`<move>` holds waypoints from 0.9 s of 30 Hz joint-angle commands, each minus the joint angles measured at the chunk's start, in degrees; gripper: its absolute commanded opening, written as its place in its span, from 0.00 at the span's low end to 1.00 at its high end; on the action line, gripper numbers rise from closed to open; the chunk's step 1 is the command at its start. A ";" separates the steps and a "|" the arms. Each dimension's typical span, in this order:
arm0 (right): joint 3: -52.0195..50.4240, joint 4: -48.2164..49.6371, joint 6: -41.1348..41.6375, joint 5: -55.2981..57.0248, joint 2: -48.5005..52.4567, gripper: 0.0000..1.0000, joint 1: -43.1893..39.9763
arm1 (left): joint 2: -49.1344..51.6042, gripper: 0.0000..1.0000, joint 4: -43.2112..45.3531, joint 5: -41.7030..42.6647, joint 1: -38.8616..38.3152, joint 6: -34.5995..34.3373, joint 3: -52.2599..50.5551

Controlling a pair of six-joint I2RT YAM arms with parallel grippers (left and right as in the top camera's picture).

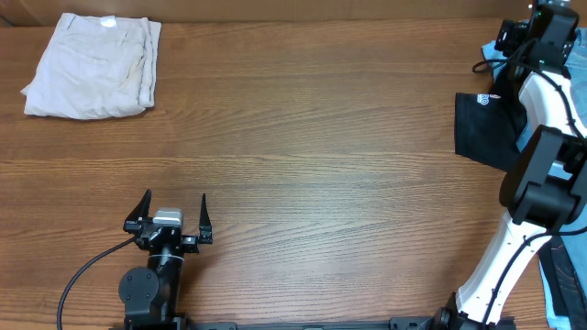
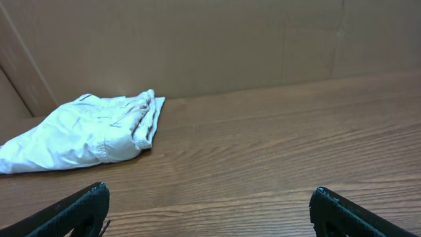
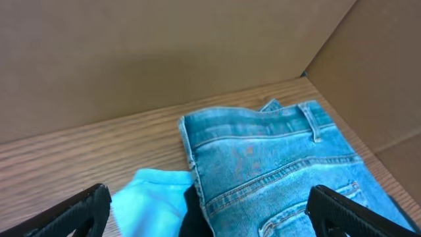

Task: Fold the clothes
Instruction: 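Reach the right gripper to the jeans pile and grasp the jeans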

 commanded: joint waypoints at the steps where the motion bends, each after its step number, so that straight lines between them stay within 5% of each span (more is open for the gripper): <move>1: 1.31 1.18 -1.36 1.38 2.29 1.00 -1.79 | -0.57 1.00 -0.04 0.61 0.26 -0.13 -0.22; 27: 1.36 -5.16 -11.72 -1.36 7.13 1.00 -4.52 | -0.57 1.00 -0.04 0.63 0.26 -0.13 -0.22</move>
